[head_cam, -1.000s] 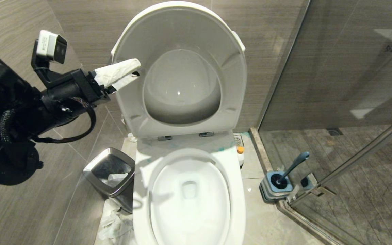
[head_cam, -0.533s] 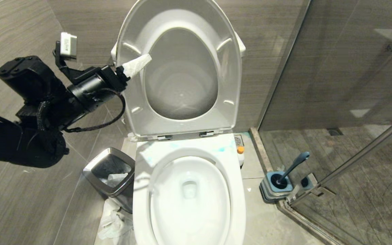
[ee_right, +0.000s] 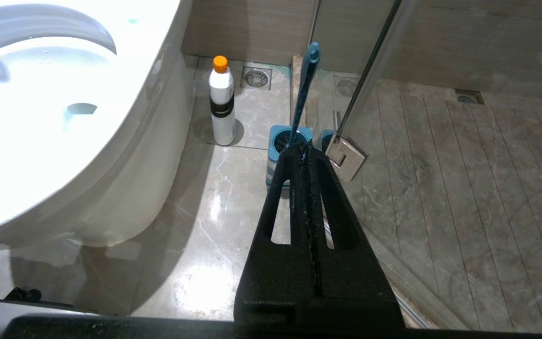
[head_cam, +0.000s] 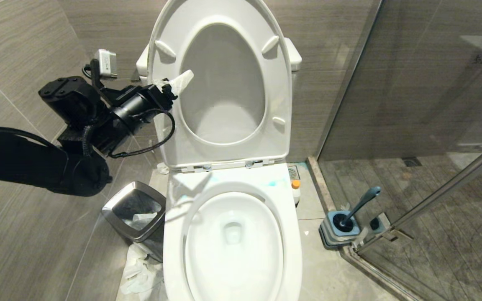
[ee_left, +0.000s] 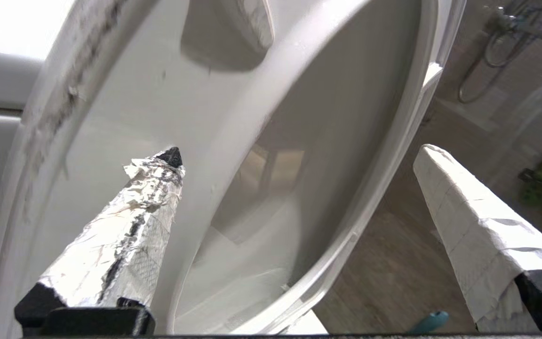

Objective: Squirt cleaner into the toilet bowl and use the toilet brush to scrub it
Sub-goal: Use the left hand to lift the toilet lid slightly

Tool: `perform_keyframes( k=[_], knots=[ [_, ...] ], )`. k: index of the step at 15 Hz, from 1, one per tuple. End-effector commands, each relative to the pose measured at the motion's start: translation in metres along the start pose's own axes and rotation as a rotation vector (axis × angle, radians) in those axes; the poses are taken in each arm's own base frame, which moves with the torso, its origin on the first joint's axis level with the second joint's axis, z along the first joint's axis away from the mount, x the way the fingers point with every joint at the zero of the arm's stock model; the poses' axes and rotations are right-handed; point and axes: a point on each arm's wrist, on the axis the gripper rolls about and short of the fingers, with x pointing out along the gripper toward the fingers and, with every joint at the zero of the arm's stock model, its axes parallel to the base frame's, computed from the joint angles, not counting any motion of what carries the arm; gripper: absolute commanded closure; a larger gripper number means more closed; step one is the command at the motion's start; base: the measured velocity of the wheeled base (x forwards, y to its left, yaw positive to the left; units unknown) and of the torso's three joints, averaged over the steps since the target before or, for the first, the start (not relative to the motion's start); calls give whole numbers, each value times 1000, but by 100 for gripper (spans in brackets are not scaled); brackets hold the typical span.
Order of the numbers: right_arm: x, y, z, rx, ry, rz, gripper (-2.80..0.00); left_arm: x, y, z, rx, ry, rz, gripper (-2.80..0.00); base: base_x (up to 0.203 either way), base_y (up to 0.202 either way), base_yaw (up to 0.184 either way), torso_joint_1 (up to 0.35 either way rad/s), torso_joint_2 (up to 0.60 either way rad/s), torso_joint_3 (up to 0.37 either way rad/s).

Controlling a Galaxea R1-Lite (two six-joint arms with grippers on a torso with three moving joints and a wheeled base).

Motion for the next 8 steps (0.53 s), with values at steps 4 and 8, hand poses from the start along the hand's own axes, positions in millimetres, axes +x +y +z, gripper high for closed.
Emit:
perform_keyframes(
  k=[4,8],
  knots=[
    [0,0,0,-1,1,1,0,3,9,-8,-3,2,13,-280,0,0,0,0,0,0],
    [0,0,0,-1,1,1,0,4,11,-11,-7,6,15,-280,0,0,0,0,0,0]
  ],
)
